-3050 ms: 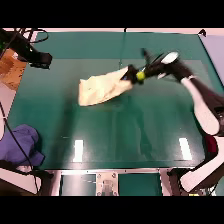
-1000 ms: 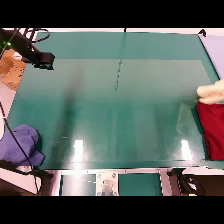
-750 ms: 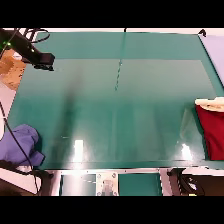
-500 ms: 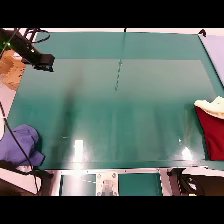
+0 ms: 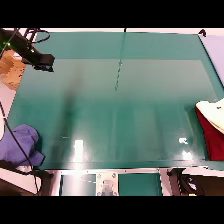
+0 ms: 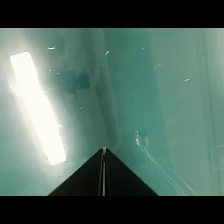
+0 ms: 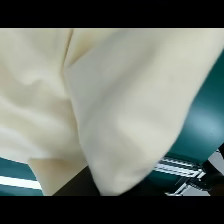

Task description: Fold the shirts.

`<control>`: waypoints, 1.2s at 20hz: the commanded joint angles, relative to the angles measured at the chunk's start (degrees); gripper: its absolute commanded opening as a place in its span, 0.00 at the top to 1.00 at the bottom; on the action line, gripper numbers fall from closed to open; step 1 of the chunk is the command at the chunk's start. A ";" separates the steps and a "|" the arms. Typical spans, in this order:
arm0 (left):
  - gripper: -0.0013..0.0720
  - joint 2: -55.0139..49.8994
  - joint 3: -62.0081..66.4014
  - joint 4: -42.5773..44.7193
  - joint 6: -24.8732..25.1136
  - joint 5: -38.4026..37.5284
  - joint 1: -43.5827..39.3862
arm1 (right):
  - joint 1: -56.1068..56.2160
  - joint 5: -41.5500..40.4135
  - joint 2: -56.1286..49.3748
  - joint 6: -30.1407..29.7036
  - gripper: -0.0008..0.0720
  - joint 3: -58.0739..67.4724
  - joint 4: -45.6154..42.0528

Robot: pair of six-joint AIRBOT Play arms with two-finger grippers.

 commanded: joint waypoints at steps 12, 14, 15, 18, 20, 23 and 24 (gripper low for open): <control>0.95 0.04 0.13 -2.47 -1.97 4.07 -0.02 | 5.79 -1.84 -0.76 0.66 0.95 -3.67 7.76; 0.95 0.59 0.11 -5.88 -3.43 4.04 -0.02 | 11.10 -4.24 -0.72 0.13 0.96 -1.49 13.77; 0.95 0.96 0.11 -7.08 -4.42 3.93 -0.13 | 14.05 -5.97 -0.37 -0.26 0.96 -1.25 15.28; 0.96 3.30 -0.07 -7.80 -6.16 2.03 -1.53 | 24.41 -11.30 2.36 -2.49 0.96 -2.49 15.85; 0.96 6.03 -2.49 -7.67 -7.39 0.55 -3.56 | 31.30 -14.97 6.67 -3.63 0.96 -7.58 16.39; 0.96 13.92 -14.47 -6.29 -8.90 1.36 -7.26 | 41.03 -22.32 16.06 -4.79 0.96 -21.29 19.52; 0.96 17.44 -20.39 -5.79 -9.68 2.60 -8.41 | 44.17 -24.50 19.41 -4.79 0.96 -26.38 20.65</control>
